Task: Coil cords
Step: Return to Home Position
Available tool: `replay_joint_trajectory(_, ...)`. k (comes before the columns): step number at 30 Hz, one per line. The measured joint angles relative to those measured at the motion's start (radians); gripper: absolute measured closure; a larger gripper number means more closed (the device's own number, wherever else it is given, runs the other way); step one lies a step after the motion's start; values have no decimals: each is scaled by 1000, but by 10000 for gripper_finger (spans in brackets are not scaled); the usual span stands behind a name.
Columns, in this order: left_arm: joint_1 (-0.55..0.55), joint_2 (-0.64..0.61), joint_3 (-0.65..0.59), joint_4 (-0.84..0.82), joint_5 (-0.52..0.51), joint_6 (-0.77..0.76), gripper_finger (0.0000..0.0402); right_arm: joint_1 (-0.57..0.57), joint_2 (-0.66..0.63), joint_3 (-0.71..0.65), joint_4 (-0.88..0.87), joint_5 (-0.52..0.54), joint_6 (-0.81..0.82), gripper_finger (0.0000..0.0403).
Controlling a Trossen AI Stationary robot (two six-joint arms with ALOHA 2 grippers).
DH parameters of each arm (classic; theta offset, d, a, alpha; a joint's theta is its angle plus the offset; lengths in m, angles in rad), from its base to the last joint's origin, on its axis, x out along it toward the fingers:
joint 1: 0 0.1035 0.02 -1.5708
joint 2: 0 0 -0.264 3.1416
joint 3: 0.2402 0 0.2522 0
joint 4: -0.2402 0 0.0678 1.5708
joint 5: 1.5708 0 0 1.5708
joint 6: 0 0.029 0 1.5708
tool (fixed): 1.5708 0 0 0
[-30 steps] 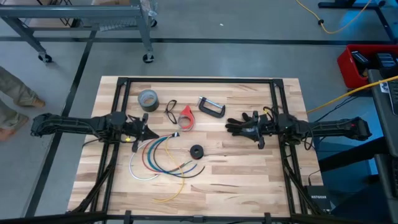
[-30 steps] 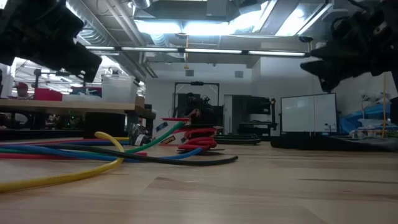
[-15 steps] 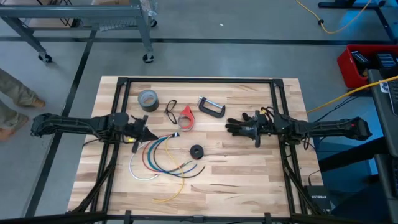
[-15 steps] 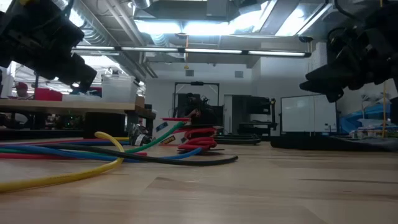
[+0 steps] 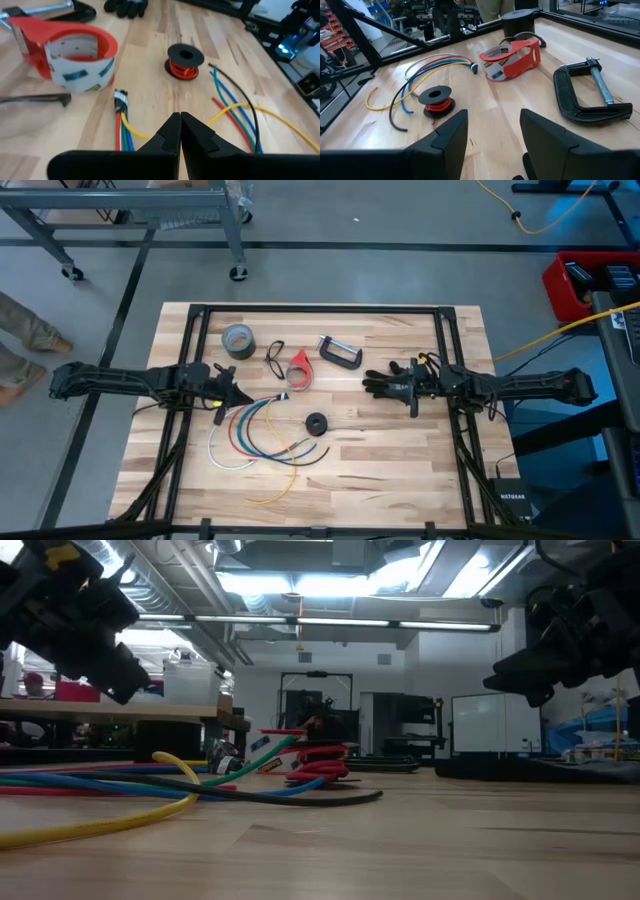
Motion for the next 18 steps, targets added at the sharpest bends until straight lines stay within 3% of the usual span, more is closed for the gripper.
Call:
replay_joint_trajectory(10, 0, -9, 0, -107, 0, 4, 398, 0, -4, 1, -8, -1, 0, 217)
replay_joint_trajectory(18, -1, -182, 3, -146, -1, 4, 398, 0, -132, 2, -84, -1, 0, 217)
